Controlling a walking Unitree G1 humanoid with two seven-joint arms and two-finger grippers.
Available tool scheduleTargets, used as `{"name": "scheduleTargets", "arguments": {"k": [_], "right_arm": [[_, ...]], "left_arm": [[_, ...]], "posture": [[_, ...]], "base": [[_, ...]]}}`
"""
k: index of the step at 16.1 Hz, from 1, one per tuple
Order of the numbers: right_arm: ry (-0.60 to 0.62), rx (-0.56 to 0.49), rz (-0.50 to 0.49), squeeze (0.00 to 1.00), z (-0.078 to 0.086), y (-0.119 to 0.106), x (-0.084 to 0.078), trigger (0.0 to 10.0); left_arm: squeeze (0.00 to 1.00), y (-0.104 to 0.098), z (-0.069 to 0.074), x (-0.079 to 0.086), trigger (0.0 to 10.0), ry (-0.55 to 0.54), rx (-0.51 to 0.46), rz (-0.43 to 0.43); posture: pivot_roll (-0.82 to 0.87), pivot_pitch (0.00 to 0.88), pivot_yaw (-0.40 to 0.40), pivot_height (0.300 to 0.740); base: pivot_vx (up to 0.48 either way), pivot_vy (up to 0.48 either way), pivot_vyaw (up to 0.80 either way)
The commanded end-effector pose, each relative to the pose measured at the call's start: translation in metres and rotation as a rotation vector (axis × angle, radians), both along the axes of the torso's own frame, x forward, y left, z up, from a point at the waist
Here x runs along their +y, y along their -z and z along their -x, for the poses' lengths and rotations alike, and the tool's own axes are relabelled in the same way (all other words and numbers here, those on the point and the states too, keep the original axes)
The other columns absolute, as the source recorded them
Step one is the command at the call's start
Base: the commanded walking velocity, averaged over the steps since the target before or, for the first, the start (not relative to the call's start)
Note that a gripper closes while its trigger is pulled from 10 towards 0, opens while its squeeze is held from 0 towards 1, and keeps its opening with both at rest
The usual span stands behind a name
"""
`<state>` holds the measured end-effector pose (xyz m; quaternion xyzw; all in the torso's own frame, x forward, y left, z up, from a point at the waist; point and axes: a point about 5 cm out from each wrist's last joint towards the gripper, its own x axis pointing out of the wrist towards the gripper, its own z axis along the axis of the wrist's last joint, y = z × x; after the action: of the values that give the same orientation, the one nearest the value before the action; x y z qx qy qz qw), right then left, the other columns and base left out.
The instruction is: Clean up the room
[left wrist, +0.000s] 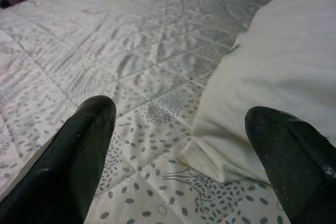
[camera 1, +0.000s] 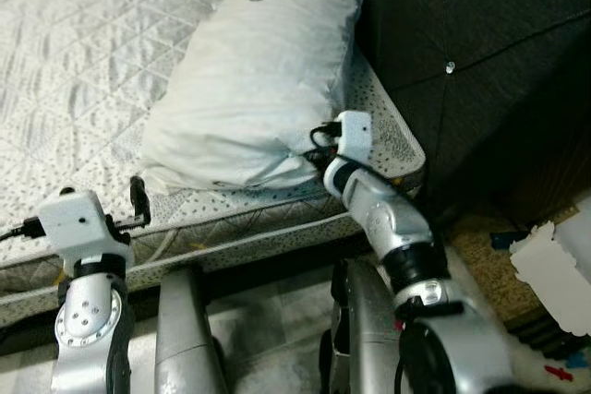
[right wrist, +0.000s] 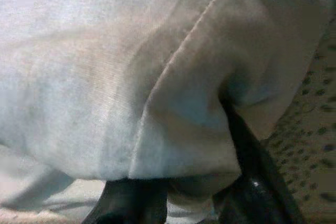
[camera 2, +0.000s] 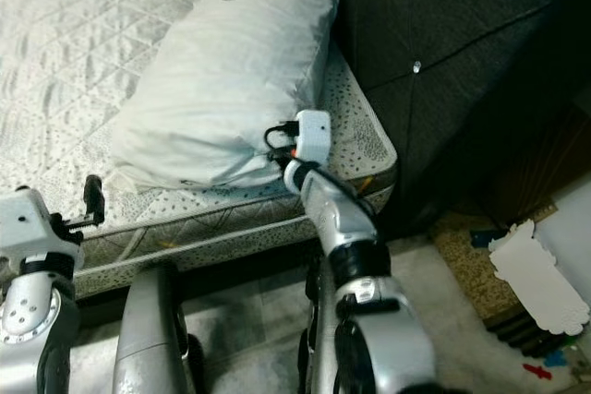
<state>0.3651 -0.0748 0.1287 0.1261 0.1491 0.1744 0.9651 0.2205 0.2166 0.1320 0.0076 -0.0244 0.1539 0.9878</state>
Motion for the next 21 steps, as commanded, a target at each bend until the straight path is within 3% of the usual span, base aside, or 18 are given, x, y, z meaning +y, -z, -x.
{"name": "scheduleTargets", "arguments": {"k": [1, 3, 7, 8, 9, 10, 12, 14, 17, 19, 21], "right_arm": [[0.060, -0.089, -0.014, 0.00, -0.011, -0.021, -0.012, 0.0], [0.086, -0.100, -0.004, 0.00, -0.021, -0.026, -0.025, 0.0], [0.248, -0.170, 0.054, 0.00, -0.042, -0.055, -0.078, 0.0], [0.343, -0.223, 0.107, 0.00, -0.047, -0.075, -0.112, 0.0], [0.404, -0.251, 0.143, 0.00, -0.047, -0.087, -0.135, 0.0], [0.429, -0.263, 0.156, 0.00, -0.047, -0.092, -0.144, 0.0], [0.582, -0.322, 0.209, 0.00, -0.039, -0.115, -0.191, 0.0], [0.667, -0.337, 0.237, 0.00, -0.031, -0.117, -0.214, 0.0], [0.693, -0.322, 0.256, 0.00, -0.025, -0.105, -0.223, 0.0], [0.691, -0.266, 0.290, 0.00, -0.012, -0.062, -0.224, 0.0], [0.658, -0.282, 0.288, 0.00, 0.001, -0.030, -0.205, 0.0]], "left_arm": [[0.00, 0.005, 0.001, 0.004, 10.0, -0.010, 0.025, -0.006], [0.00, 0.004, -0.002, 0.005, 10.0, 0.006, 0.017, -0.013], [0.00, 0.001, -0.008, 0.005, 10.0, 0.019, 0.009, -0.024], [0.00, 0.000, -0.009, 0.006, 10.0, 0.017, 0.006, -0.026], [0.00, 0.000, -0.008, 0.006, 10.0, 0.016, 0.006, -0.028], [0.00, 0.000, -0.008, 0.007, 10.0, 0.016, 0.007, -0.029], [0.00, -0.001, -0.007, 0.010, 10.0, 0.012, 0.014, -0.038], [0.00, -0.001, -0.007, 0.011, 10.0, 0.015, 0.015, -0.044], [0.00, -0.001, -0.005, 0.013, 10.0, 0.018, 0.020, -0.049], [0.00, -0.002, -0.005, 0.014, 10.0, 0.026, 0.029, -0.058], [0.00, -0.003, -0.005, 0.017, 10.0, 0.030, 0.034, -0.068]], "posture": [[0.02, 0.098, -0.005, 0.537], [0.02, 0.091, 0.004, 0.537], [0.02, 0.080, 0.015, 0.537], [0.03, 0.079, 0.022, 0.537], [0.03, 0.079, 0.025, 0.537], [0.03, 0.079, 0.025, 0.537], [0.03, 0.080, 0.038, 0.537], [0.04, 0.082, 0.046, 0.537], [0.04, 0.088, 0.058, 0.537], [0.03, 0.096, 0.072, 0.537], [0.03, 0.097, 0.082, 0.537]], "base": [[0.000, 0.000, 0.00], [0.000, 0.000, 0.00], [0.000, 0.000, 0.00], [0.000, 0.000, 0.00], [0.000, 0.000, 0.00], [0.000, 0.000, 0.00], [0.000, 0.000, 0.00], [0.000, 0.000, 0.00], [0.000, 0.000, 0.00], [0.000, 0.000, 0.00], [0.000, 0.000, 0.00]]}}
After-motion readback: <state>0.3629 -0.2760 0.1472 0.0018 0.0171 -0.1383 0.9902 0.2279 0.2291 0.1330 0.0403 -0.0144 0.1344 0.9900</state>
